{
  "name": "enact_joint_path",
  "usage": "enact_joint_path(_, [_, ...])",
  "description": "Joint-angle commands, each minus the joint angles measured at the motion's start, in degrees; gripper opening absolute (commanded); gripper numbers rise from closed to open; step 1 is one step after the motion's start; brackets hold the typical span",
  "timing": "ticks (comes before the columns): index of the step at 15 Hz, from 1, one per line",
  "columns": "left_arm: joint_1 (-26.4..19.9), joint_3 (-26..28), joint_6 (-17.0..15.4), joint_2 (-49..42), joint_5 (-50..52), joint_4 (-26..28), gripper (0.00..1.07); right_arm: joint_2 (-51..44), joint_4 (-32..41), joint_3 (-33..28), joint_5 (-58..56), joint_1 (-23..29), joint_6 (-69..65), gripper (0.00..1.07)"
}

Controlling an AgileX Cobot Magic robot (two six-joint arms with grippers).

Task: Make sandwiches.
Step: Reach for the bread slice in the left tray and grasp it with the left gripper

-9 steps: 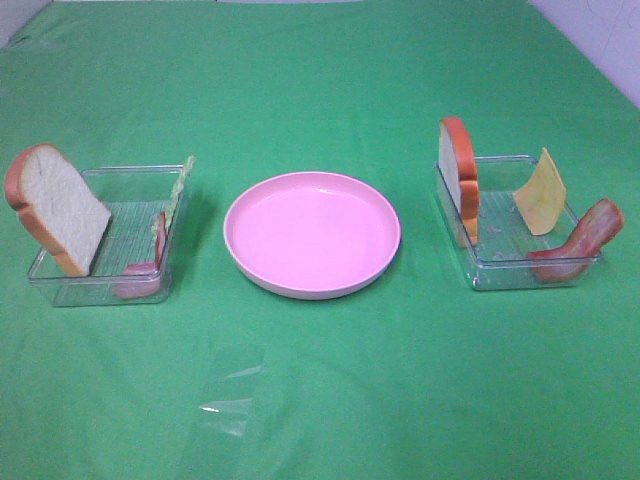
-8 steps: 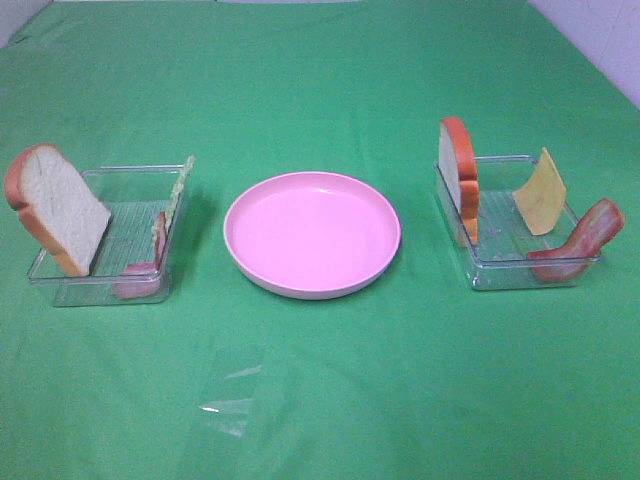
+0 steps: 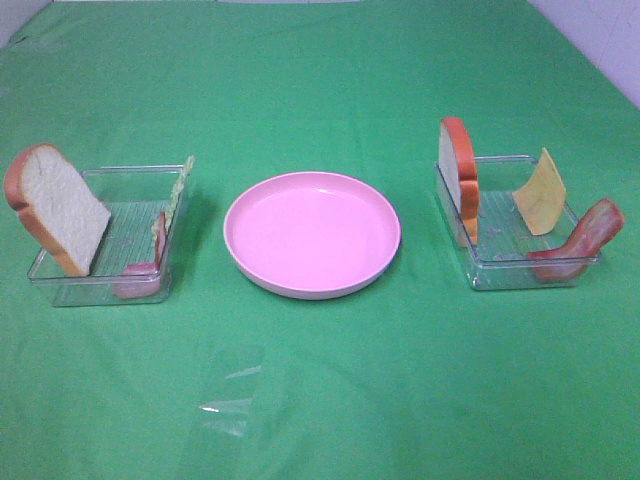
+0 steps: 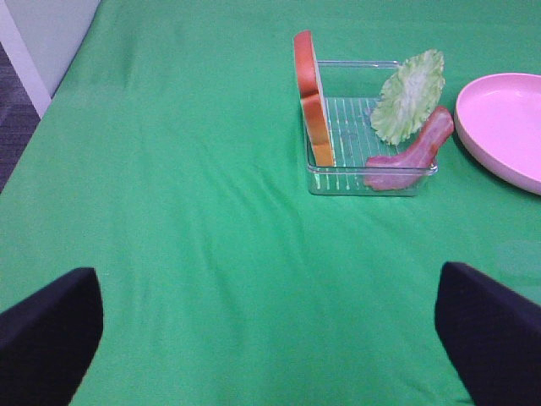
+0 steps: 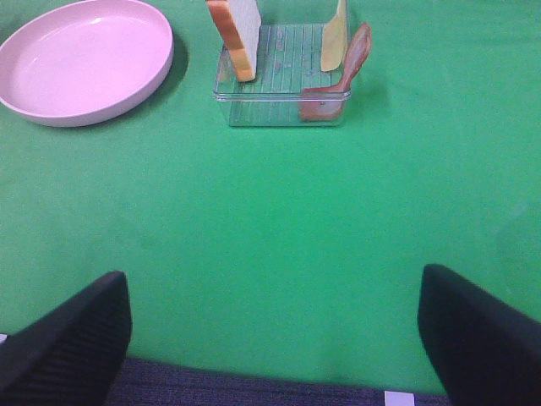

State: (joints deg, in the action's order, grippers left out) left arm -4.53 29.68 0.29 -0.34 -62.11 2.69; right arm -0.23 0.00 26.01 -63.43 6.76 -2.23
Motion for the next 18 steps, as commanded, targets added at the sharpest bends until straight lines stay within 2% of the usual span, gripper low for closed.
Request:
enact_joint_path(1, [-0.06,0.00,0.11,-0.80,0.52,0.17,1.01,-1.55,0.00,-0.23,0.23,0.00,0.74,0.89])
enact_joint_path(5, [-0.06,1.78,-0.29,4.18,4.18,0.34,1.01,-1.55,0.00,-0.23,0.23,0.00,0.74,0.89])
enact_joint_path(7, [-0.06,2.86,-0.29,11.34,10.26,0.34,1.01,-1.55,0.00,-0.23,0.23,0.00,0.74,0.89])
enact_joint_path(9, [-0.06,4.01,-3.09,21.83,17.25,0.46,1.01,-1.55,0.00,-0.23,0.23,0.00,0.74,0.89])
enact_joint_path(11, [-0.06,5.90,-3.21,31.57,20.00,0.92,1.01,-1.49,0.00,-0.23,0.23,0.00,0.74,0.89])
enact_joint_path(12, [-0.06,11.17,-3.09,43.77,20.00,1.03,1.01,-1.49,0.00,-0.23,0.23,0.00,0.74,0.89])
enact_joint_path(14, [-0.06,15.76,-2.46,52.65,19.94,1.03,1.01,-1.49,0.00,-0.23,0.23,0.00,0.74,0.89])
enact_joint_path(17, [-0.06,26.53,-2.18,70.24,18.85,1.55,1.01,-1.49,0.00,-0.23,0.23,0.00,0.74,0.89])
enact_joint_path(18, [-0.06,29.68,-0.97,75.00,18.85,2.35,1.01,-1.49,0.00,-0.23,0.23,0.00,0.74,0.89])
